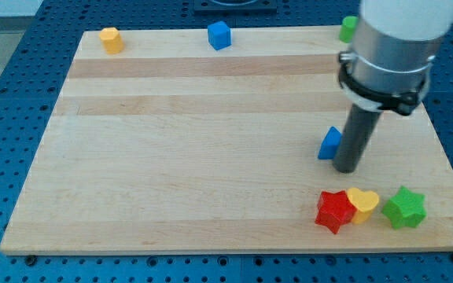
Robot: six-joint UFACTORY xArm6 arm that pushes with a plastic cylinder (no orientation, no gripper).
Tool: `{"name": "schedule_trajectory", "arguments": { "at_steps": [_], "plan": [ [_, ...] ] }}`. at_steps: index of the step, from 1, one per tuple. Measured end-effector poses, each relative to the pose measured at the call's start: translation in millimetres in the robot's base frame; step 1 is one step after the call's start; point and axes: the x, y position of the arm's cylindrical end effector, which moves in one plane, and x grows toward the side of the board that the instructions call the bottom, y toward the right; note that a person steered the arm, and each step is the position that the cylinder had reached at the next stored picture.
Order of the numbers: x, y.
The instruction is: Move the blue triangle into the top side of the green star
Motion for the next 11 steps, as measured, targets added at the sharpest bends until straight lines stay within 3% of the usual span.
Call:
{"name": "schedule_trajectory", "arguments": {
  "at_steps": [2, 3, 4, 6, 9, 11],
  "plan": [
    [-8.5, -87.4],
    [-41.6, -85.4],
    [-49.4, -39.8],
    [-9.1, 12.5],
    [-30.3, 19.4],
    [-1.1, 44.7]
  ]
}}
